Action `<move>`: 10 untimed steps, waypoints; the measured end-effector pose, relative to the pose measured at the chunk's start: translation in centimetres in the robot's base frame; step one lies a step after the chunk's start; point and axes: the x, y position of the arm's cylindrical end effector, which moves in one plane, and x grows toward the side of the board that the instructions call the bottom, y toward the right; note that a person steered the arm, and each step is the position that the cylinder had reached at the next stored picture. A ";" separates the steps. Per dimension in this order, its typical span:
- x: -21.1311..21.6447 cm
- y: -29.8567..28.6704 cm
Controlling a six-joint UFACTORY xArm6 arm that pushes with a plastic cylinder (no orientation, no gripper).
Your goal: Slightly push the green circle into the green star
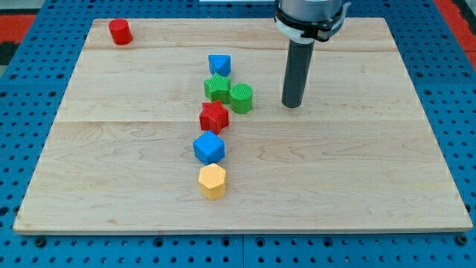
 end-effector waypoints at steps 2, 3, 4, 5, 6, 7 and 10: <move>0.0 -0.6; 0.0 -0.6; 0.0 -0.8; 0.0 -1.0; 0.7 -2.2; 1.5 -6.3; -3.7 0.1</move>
